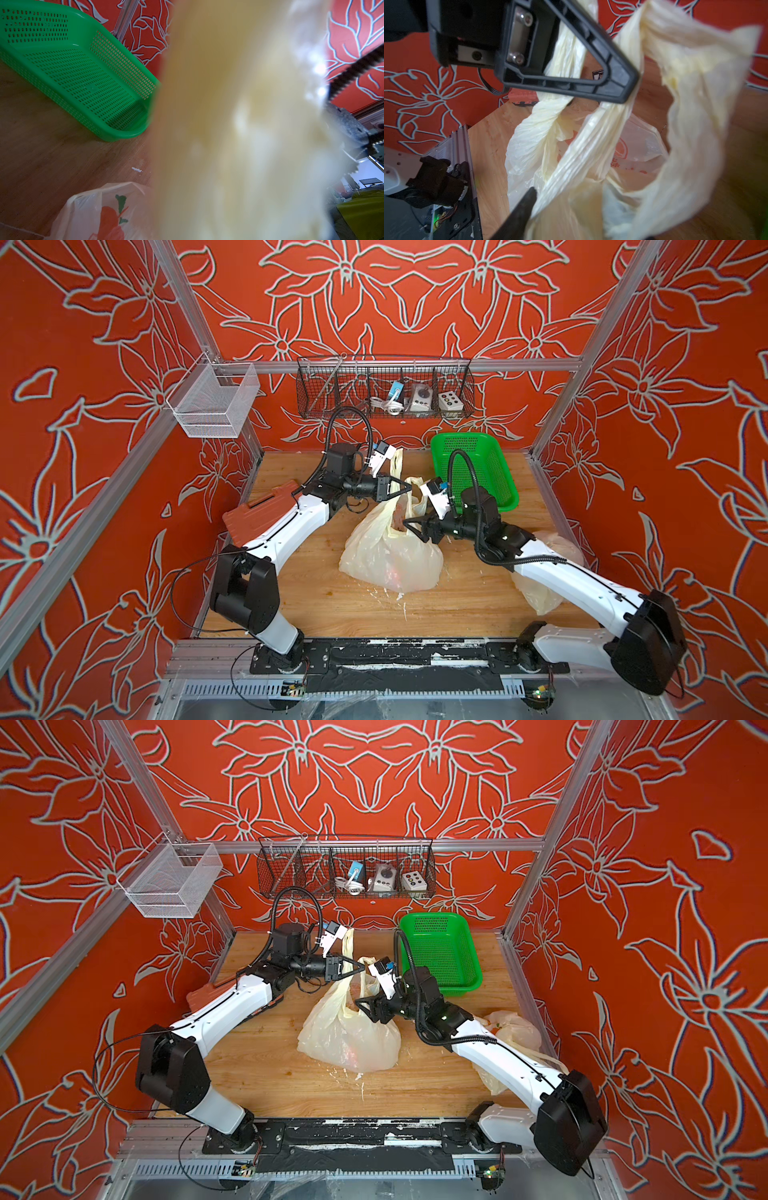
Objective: Place the peach into a plastic bag & tie a knot
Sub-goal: Cross the plastic bag at the center of the board.
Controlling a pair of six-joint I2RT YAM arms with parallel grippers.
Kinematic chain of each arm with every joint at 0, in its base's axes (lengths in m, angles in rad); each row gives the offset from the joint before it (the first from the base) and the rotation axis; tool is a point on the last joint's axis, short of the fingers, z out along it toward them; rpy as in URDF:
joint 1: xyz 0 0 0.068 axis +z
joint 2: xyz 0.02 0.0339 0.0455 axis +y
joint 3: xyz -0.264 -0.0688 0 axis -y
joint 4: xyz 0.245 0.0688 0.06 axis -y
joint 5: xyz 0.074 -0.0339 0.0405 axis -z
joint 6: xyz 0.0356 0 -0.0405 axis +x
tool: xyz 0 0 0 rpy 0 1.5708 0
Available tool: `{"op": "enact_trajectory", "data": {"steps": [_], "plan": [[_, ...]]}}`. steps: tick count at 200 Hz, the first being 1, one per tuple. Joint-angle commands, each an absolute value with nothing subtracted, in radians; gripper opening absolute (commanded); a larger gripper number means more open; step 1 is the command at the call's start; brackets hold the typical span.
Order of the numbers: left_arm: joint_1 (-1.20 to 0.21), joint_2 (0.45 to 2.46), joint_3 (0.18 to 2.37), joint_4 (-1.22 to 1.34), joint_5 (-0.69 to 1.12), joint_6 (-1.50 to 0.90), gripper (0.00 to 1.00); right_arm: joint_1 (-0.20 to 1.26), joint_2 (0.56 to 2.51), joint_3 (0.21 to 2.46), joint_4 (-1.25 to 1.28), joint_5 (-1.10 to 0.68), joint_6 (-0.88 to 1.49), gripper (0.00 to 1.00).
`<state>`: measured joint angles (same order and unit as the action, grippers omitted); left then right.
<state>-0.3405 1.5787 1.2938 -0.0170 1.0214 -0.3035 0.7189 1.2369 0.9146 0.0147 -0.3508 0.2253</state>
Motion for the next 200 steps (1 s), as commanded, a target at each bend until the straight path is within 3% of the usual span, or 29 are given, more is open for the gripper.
{"op": "enact_trajectory", "data": {"steps": [1,11,37,64,86,97,110,124,132,168,200], "plan": [[-0.337,1.545,1.33,-0.068,1.029,-0.279,0.01,0.717,1.241,0.892,0.061,-0.163,0.188,0.11],[-0.333,1.54,1.325,-0.086,1.034,-0.278,0.1,0.707,1.25,0.9,0.059,-0.181,0.19,0.0],[-0.318,1.501,1.257,-0.074,1.037,-0.264,0.33,0.688,1.256,0.91,0.069,-0.244,0.237,0.0],[-0.301,1.459,1.184,-0.044,1.031,-0.23,0.47,0.67,1.24,0.887,0.099,-0.286,0.299,0.0],[-0.284,1.426,1.128,-0.005,1.012,-0.211,0.5,0.658,1.222,0.872,0.113,-0.31,0.329,0.0],[-0.278,1.424,1.116,0.012,1.011,-0.213,0.48,0.658,1.211,0.868,0.112,-0.313,0.331,0.0],[-0.278,1.43,1.113,0.038,1.024,-0.231,0.37,0.657,1.194,0.861,0.114,-0.31,0.326,0.0],[-0.278,1.445,1.129,0.013,1.021,-0.256,0.1,0.658,1.164,0.838,0.136,-0.301,0.314,0.0],[-0.278,1.459,1.157,-0.062,1.029,-0.231,0.0,0.658,1.143,0.821,0.151,-0.302,0.287,0.0],[-0.303,1.556,1.395,-0.675,1.04,0.085,0.0,0.723,1.053,0.762,0.118,-0.203,-0.058,0.0],[-0.382,1.62,1.5,-0.909,1.045,0.258,0.0,0.743,1.043,0.822,0.007,-0.177,-0.306,0.0]]}}
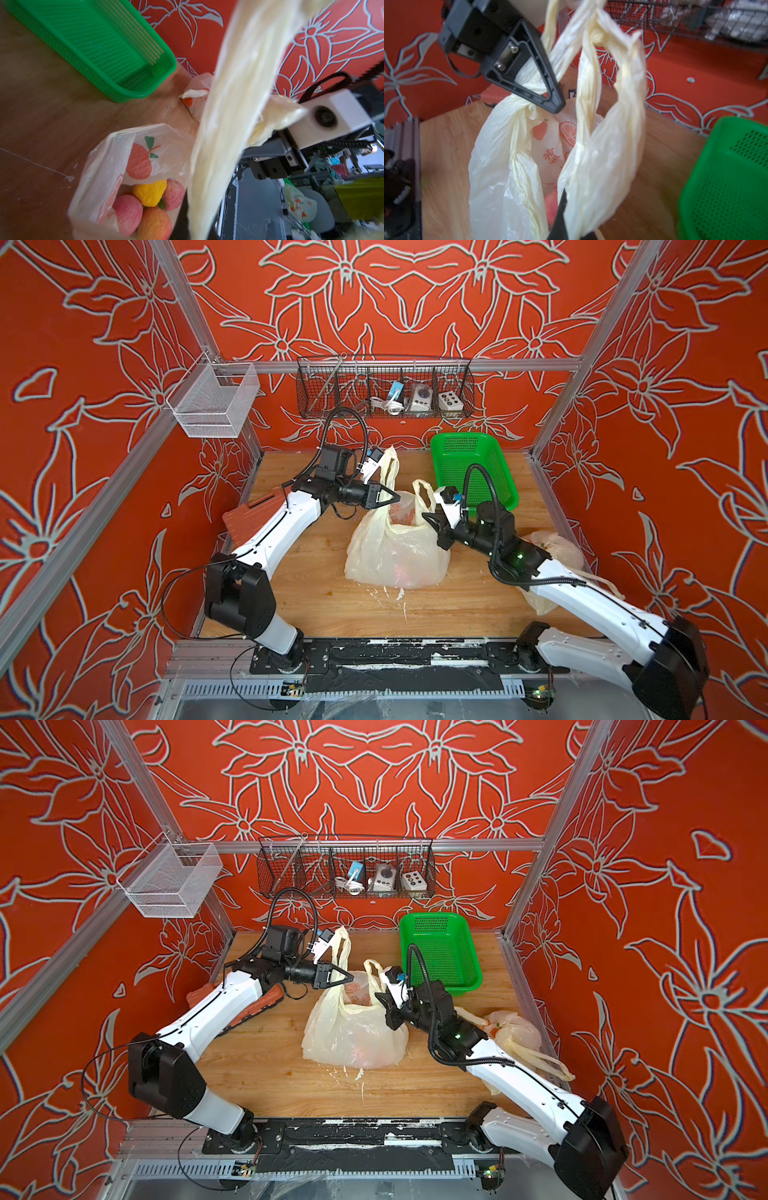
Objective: Place the peach into a plastic bag & tie a knot
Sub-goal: Cross the plastic bag at the center of the board.
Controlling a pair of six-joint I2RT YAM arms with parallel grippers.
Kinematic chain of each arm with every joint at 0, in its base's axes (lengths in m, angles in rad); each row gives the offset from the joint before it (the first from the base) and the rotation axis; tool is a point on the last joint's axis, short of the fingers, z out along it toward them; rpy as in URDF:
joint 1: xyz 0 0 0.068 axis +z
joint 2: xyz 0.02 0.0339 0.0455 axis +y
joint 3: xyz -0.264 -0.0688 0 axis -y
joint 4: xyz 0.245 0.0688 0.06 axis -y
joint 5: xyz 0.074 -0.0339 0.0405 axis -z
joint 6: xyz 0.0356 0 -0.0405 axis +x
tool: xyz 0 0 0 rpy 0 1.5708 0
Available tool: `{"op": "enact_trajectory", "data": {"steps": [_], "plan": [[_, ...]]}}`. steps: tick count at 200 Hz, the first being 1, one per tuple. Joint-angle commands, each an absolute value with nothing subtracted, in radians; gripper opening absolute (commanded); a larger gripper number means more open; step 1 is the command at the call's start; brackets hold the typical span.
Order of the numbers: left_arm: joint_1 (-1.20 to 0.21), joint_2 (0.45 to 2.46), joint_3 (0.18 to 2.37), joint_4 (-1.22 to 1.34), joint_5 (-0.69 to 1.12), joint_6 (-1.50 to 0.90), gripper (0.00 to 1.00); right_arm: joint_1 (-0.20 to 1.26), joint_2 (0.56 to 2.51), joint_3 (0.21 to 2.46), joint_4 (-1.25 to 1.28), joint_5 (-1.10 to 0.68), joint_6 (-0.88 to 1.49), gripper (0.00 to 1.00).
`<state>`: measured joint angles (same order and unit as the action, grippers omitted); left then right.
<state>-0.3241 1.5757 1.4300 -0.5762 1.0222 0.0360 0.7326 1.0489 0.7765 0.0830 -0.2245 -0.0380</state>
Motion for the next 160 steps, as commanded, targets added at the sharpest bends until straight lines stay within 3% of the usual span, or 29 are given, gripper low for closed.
{"op": "enact_trajectory", "data": {"steps": [1,49,89,145,160], "plan": [[-0.384,1.623,1.503,-0.919,1.045,0.266,0.0,0.744,1.043,0.825,0.003,-0.179,-0.309,0.0],[-0.442,1.754,1.64,-1.174,1.016,0.479,0.03,0.808,1.133,0.957,-0.19,-0.21,-0.469,0.0],[-0.44,1.717,1.606,-1.111,0.989,0.475,0.32,0.821,1.145,0.957,-0.198,-0.256,-0.459,0.0],[-0.432,1.621,1.533,-0.966,1.082,0.431,0.56,0.828,1.161,0.986,-0.217,-0.3,-0.439,0.0],[-0.431,1.621,1.536,-0.951,1.091,0.414,0.58,0.833,1.169,0.992,-0.221,-0.304,-0.438,0.0]]}}
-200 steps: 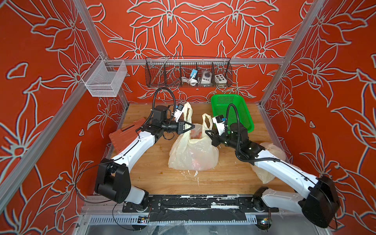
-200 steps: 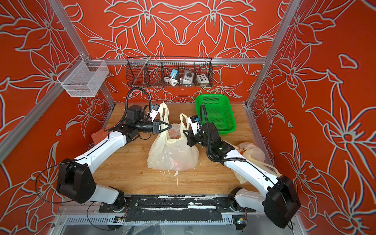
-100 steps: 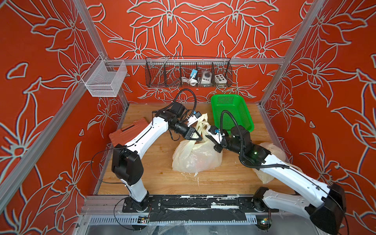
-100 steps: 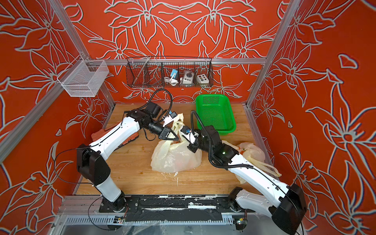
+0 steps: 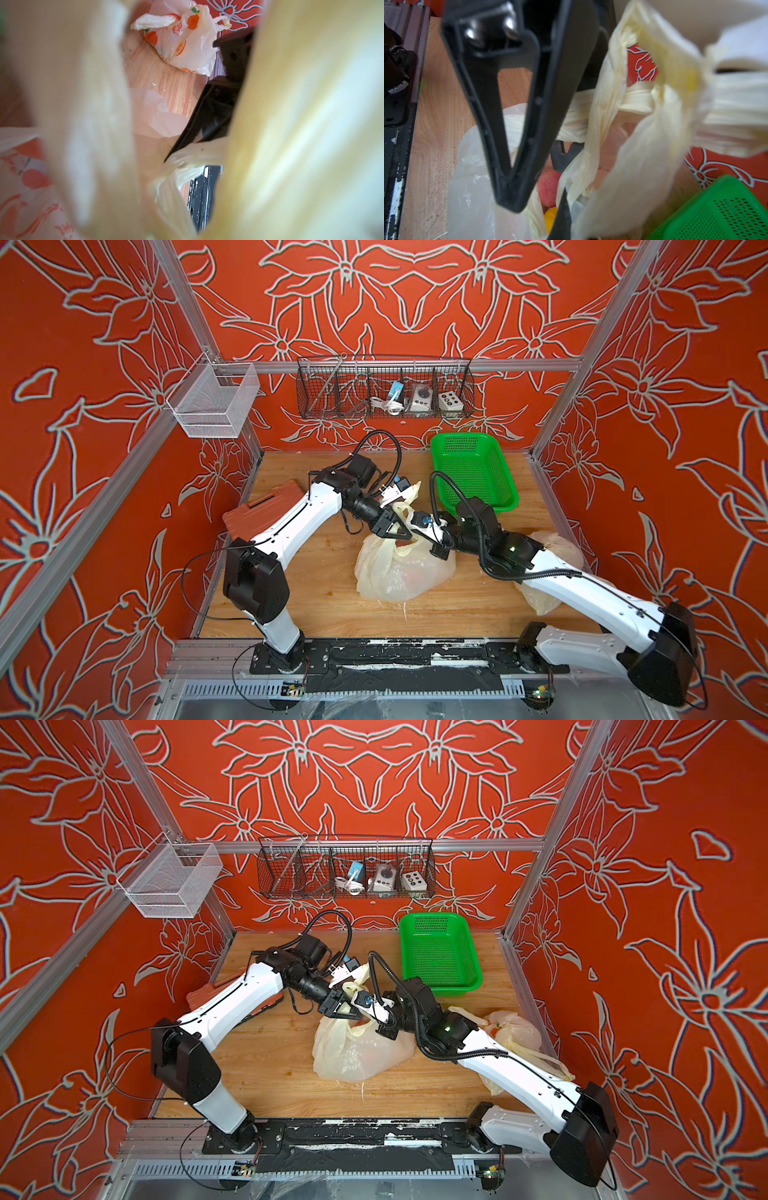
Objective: Place the peach into a plastic bag & tie a knot
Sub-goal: Cross the plastic bag at the center of the board.
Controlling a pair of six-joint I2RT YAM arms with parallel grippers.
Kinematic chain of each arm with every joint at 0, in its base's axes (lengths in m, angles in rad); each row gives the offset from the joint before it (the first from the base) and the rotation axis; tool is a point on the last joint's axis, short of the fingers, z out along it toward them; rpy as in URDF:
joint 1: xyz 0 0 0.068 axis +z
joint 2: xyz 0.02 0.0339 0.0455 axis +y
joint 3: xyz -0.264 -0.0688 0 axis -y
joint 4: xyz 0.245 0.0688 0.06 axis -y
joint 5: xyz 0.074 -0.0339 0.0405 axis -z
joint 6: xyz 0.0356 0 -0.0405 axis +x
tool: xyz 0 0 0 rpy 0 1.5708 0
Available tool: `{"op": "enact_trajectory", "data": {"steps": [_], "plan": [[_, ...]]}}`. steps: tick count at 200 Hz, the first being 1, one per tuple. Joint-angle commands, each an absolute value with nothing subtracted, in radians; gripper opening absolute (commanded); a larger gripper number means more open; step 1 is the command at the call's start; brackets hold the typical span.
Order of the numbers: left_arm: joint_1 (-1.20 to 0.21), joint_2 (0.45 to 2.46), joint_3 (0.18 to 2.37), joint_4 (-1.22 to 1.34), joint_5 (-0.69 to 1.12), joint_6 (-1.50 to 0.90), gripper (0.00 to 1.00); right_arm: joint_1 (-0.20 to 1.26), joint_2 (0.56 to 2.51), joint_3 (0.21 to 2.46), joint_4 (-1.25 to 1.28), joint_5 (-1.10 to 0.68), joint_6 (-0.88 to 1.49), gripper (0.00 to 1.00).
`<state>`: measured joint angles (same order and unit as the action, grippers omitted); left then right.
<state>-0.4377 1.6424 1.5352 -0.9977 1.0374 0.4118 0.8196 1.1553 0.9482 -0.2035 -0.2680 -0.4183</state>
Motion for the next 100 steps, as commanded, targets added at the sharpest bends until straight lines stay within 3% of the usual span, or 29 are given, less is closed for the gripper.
{"op": "enact_trajectory", "data": {"steps": [1,72,100], "plan": [[-0.431,1.621,1.536,-0.949,1.092,0.413,0.58,0.834,1.169,0.992,-0.221,-0.305,-0.438,0.0],[-0.437,1.655,1.54,-0.874,1.147,0.317,0.56,0.872,1.216,1.026,-0.234,-0.298,-0.442,0.0],[-0.437,1.678,1.561,-0.903,1.138,0.324,0.48,0.874,1.219,1.031,-0.235,-0.287,-0.44,0.0]]}}
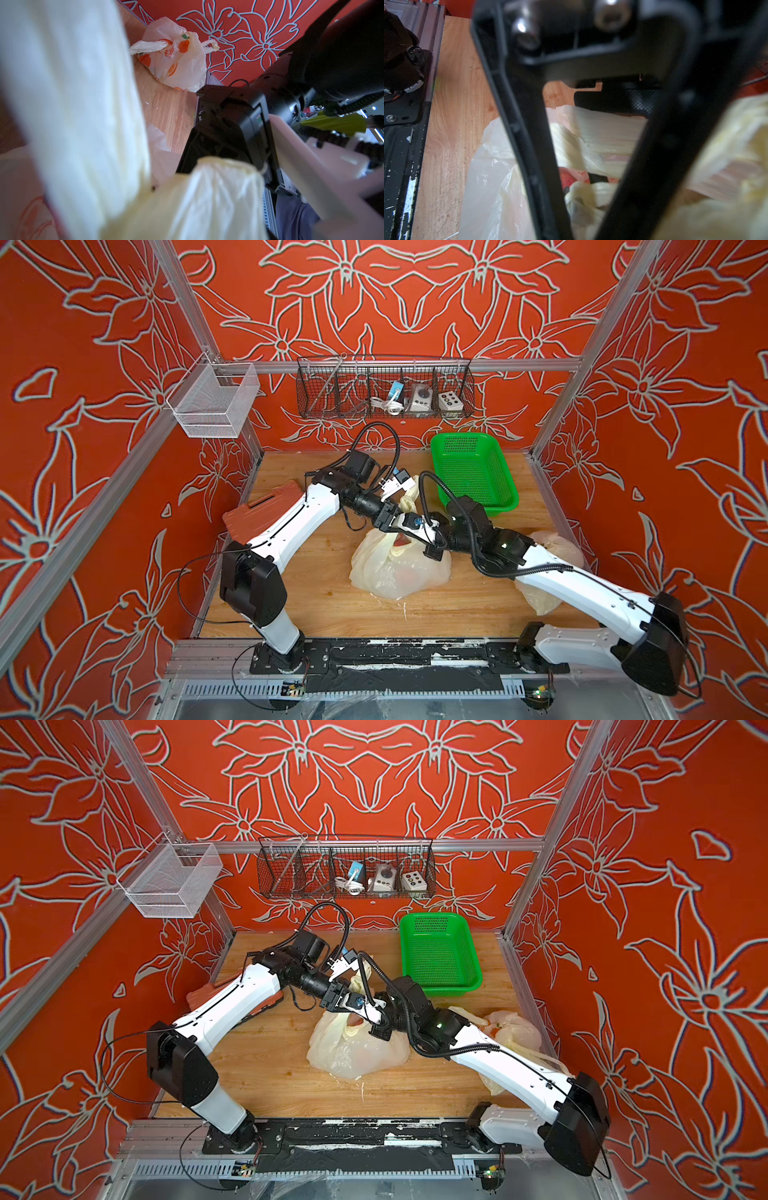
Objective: Place the peach into a plastic bag & tie a knot
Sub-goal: Cross the plastic bag at the center of the board.
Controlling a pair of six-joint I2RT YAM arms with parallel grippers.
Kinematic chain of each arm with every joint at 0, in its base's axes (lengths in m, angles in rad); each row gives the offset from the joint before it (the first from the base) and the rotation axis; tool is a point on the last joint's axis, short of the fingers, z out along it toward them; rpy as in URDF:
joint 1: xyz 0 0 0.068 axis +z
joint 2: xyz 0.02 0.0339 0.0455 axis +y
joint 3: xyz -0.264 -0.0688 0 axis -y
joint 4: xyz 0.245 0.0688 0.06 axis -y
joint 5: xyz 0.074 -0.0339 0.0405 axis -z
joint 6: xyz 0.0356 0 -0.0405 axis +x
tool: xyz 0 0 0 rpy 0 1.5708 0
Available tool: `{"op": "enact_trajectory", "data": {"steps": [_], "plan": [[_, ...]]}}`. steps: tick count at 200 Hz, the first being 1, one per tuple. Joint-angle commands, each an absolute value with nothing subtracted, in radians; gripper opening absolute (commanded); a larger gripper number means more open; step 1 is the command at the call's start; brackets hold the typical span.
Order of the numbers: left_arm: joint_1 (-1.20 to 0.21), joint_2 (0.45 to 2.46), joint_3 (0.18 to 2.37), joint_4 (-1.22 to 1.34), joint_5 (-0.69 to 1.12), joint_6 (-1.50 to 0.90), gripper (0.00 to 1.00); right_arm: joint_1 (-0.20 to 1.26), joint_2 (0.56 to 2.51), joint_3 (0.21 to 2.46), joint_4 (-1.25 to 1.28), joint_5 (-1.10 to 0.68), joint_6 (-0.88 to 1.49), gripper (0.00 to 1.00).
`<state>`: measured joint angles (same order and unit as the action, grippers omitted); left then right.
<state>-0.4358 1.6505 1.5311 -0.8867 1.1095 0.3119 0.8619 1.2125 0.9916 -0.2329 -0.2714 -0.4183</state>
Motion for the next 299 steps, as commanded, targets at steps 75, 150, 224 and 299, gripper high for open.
{"op": "enact_trajectory", "data": {"steps": [75,150,224,299], "plan": [[-0.43,1.632,1.511,-0.841,1.12,0.379,0.11,0.865,1.186,1.026,-0.225,-0.219,-0.349,0.06],[-0.393,1.554,1.381,-0.67,1.191,0.391,0.0,0.744,1.075,1.077,-0.321,-0.351,0.026,0.55],[-0.402,1.558,1.388,-0.681,1.225,0.381,0.01,0.759,1.241,1.286,-0.376,-0.379,0.04,0.35],[-0.4,1.569,1.396,-0.709,1.223,0.392,0.01,0.769,1.286,1.333,-0.348,-0.451,0.025,0.13]]}}
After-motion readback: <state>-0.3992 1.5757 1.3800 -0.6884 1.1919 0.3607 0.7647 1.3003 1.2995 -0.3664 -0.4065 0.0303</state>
